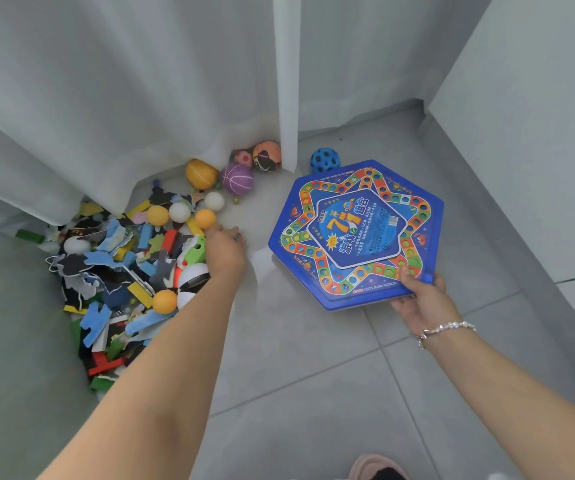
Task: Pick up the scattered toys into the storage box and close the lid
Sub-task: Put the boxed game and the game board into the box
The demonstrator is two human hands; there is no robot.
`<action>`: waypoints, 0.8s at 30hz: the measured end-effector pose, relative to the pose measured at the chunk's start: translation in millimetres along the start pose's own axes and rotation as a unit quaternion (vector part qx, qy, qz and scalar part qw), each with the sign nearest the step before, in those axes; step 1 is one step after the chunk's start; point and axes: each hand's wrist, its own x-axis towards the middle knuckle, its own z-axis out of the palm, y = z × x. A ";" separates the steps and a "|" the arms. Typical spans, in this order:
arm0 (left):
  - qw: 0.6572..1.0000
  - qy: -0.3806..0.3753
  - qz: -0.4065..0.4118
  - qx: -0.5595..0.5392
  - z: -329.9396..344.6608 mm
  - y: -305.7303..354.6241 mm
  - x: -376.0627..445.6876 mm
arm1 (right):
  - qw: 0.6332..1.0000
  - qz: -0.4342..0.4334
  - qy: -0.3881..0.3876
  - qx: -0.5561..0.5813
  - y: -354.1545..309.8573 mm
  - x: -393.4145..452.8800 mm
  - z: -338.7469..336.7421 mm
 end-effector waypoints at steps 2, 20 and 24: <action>1.000 -0.020 0.000 0.001 -1.2 -1.1 2.6 | 1.000 0.001 -0.004 -0.004 -1.7 0.8 0.8; 0.874 -0.083 -0.173 -0.447 -109.3 35.7 -45.2 | 0.995 0.058 -0.073 0.031 -3.0 -52.0 23.7; 0.894 -0.100 -0.135 -0.415 -183.3 40.8 -69.7 | 0.990 0.076 -0.121 0.000 -5.5 -93.5 58.5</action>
